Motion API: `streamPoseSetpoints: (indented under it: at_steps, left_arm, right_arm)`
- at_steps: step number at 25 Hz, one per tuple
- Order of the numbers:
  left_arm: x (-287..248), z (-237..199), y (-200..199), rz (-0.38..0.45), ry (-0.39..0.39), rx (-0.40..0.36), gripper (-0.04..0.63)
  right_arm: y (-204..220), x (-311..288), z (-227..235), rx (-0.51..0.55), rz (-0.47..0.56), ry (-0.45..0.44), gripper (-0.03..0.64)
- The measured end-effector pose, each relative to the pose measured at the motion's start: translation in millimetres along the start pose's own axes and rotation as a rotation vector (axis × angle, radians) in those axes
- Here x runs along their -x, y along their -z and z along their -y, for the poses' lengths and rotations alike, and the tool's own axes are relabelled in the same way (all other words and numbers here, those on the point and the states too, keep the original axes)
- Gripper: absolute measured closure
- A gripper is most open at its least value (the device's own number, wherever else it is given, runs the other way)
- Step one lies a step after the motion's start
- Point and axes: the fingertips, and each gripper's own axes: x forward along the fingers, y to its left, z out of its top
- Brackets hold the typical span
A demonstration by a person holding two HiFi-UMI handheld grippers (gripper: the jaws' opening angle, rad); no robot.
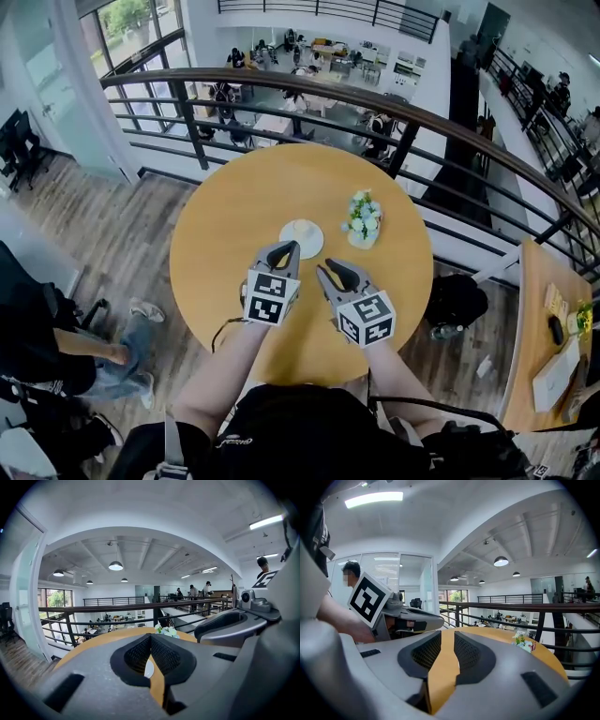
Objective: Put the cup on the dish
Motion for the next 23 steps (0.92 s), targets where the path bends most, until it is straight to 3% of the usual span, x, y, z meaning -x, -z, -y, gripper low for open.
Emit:
streamPoseSetpoints:
  at_steps: [23]
  left_arm:
    - [5,12,19,-0.039,0.01,-0.007,0.589]
  right_arm:
    - [19,9,0,-0.016,-0.025,0.01,0.534]
